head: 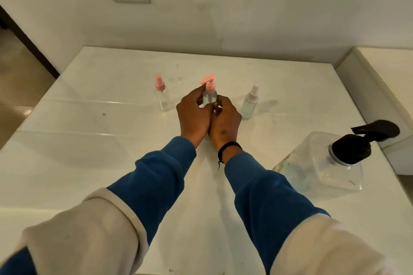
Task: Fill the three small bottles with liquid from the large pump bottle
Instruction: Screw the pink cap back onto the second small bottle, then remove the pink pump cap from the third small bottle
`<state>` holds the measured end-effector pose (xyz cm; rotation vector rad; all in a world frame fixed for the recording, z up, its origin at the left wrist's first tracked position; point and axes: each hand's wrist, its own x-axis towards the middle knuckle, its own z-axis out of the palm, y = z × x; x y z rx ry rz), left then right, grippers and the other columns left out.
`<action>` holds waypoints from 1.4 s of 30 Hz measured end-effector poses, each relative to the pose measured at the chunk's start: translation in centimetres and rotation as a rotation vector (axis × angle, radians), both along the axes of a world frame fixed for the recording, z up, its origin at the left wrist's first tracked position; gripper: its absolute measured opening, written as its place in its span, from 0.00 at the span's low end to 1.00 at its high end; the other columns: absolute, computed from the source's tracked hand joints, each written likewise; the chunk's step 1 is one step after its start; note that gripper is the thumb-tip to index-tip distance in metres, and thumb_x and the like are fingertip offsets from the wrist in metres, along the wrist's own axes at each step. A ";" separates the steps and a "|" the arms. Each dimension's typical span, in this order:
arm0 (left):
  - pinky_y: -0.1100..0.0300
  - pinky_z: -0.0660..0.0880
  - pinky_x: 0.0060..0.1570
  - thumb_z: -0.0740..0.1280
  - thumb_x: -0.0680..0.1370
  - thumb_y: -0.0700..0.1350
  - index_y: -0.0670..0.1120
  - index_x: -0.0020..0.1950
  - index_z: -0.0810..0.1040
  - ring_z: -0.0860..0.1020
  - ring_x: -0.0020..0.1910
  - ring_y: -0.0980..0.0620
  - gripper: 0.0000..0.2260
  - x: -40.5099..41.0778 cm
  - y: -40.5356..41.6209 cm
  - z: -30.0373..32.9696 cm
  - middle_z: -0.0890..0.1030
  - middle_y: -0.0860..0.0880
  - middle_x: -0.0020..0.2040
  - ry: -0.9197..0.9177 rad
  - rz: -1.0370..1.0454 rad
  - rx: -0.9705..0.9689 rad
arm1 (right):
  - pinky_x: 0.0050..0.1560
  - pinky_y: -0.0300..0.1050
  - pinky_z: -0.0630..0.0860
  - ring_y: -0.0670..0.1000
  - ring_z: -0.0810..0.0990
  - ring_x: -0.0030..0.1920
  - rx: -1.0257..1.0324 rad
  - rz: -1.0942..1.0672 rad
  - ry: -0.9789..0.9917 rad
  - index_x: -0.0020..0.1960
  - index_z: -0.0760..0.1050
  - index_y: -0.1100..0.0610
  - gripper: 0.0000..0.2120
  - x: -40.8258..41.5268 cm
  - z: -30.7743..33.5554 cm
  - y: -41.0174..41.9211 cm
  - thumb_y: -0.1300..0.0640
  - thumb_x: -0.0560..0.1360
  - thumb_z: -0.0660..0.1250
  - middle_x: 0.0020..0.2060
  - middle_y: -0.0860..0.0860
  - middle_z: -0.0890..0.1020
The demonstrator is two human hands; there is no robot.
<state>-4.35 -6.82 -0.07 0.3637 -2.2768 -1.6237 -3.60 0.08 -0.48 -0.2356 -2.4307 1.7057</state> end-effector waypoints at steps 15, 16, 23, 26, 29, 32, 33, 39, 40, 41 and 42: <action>0.57 0.80 0.51 0.73 0.77 0.44 0.49 0.49 0.81 0.83 0.44 0.53 0.03 5.9 -7.8 0.2 0.83 0.54 0.44 0.012 0.322 0.001 | 0.56 0.31 0.74 0.44 0.79 0.51 -0.107 0.018 0.007 0.61 0.80 0.58 0.10 6.2 -0.1 -7.0 0.56 0.81 0.68 0.54 0.49 0.81; 0.64 0.78 0.51 0.73 0.77 0.44 0.48 0.52 0.80 0.82 0.47 0.53 0.05 5.6 -8.2 0.1 0.82 0.54 0.46 0.010 0.340 -0.001 | 0.59 0.37 0.76 0.46 0.79 0.55 -0.113 0.035 -0.009 0.62 0.79 0.57 0.12 5.7 0.2 -7.5 0.54 0.81 0.68 0.57 0.50 0.81; 0.60 0.75 0.63 0.71 0.78 0.39 0.44 0.72 0.72 0.76 0.65 0.52 0.22 3.0 -9.4 -0.9 0.77 0.48 0.67 0.015 0.227 0.114 | 0.64 0.43 0.76 0.49 0.79 0.60 -0.090 0.087 -0.002 0.70 0.74 0.57 0.17 2.0 1.3 -9.9 0.53 0.83 0.66 0.65 0.51 0.79; 0.68 0.72 0.59 0.69 0.79 0.38 0.43 0.73 0.71 0.76 0.66 0.51 0.21 2.2 -9.7 -1.3 0.77 0.47 0.68 0.000 0.187 0.090 | 0.60 0.38 0.73 0.45 0.77 0.52 -0.042 0.093 0.009 0.70 0.74 0.58 0.18 1.3 1.0 -10.2 0.54 0.82 0.66 0.63 0.51 0.80; 0.78 0.70 0.51 0.69 0.79 0.40 0.42 0.71 0.74 0.77 0.64 0.52 0.20 1.6 -10.0 -1.6 0.79 0.47 0.65 0.001 0.170 0.020 | 0.64 0.43 0.75 0.47 0.79 0.57 -0.034 0.098 0.000 0.71 0.73 0.58 0.18 1.0 0.7 -10.2 0.55 0.82 0.66 0.64 0.51 0.80; 0.82 0.68 0.46 0.70 0.79 0.41 0.41 0.66 0.78 0.79 0.58 0.53 0.16 1.4 -10.2 -1.8 0.82 0.48 0.60 0.008 0.175 -0.075 | 0.67 0.50 0.76 0.51 0.80 0.61 -0.044 0.103 -0.003 0.69 0.75 0.58 0.16 0.9 0.5 -10.3 0.57 0.82 0.66 0.63 0.52 0.81; 0.82 0.68 0.46 0.70 0.79 0.41 0.41 0.65 0.79 0.80 0.56 0.54 0.15 1.4 -10.3 -1.8 0.83 0.48 0.59 0.010 0.185 -0.089 | 0.67 0.51 0.76 0.51 0.79 0.62 -0.037 0.106 -0.004 0.69 0.76 0.57 0.16 0.9 0.5 -10.2 0.57 0.82 0.65 0.63 0.52 0.81; 0.81 0.69 0.44 0.71 0.78 0.41 0.43 0.59 0.81 0.80 0.47 0.57 0.11 2.5 -10.0 -1.5 0.84 0.50 0.52 0.023 0.223 -0.129 | 0.67 0.52 0.76 0.51 0.79 0.63 -0.033 0.119 -0.012 0.69 0.76 0.57 0.15 1.9 0.6 -9.7 0.58 0.82 0.65 0.63 0.52 0.81; 0.80 0.70 0.44 0.72 0.78 0.42 0.44 0.59 0.81 0.80 0.47 0.57 0.10 2.9 -9.8 -1.4 0.84 0.51 0.51 0.023 0.222 -0.123 | 0.67 0.52 0.76 0.51 0.79 0.63 -0.040 0.118 -0.011 0.68 0.76 0.57 0.15 2.3 0.7 -9.6 0.58 0.82 0.65 0.63 0.52 0.81; 0.79 0.70 0.44 0.73 0.77 0.42 0.45 0.58 0.81 0.80 0.47 0.58 0.10 3.5 -9.6 -1.2 0.84 0.52 0.51 0.020 0.220 -0.112 | 0.66 0.52 0.77 0.51 0.80 0.62 -0.051 0.116 -0.013 0.68 0.76 0.57 0.15 2.9 0.9 -9.4 0.57 0.82 0.66 0.62 0.52 0.81; 0.79 0.71 0.44 0.73 0.77 0.43 0.45 0.58 0.81 0.81 0.48 0.57 0.11 4.2 -9.4 -1.0 0.83 0.53 0.51 0.013 0.217 -0.102 | 0.66 0.52 0.77 0.51 0.80 0.62 -0.062 0.113 -0.020 0.68 0.76 0.57 0.16 3.5 1.2 -9.2 0.56 0.82 0.67 0.62 0.52 0.81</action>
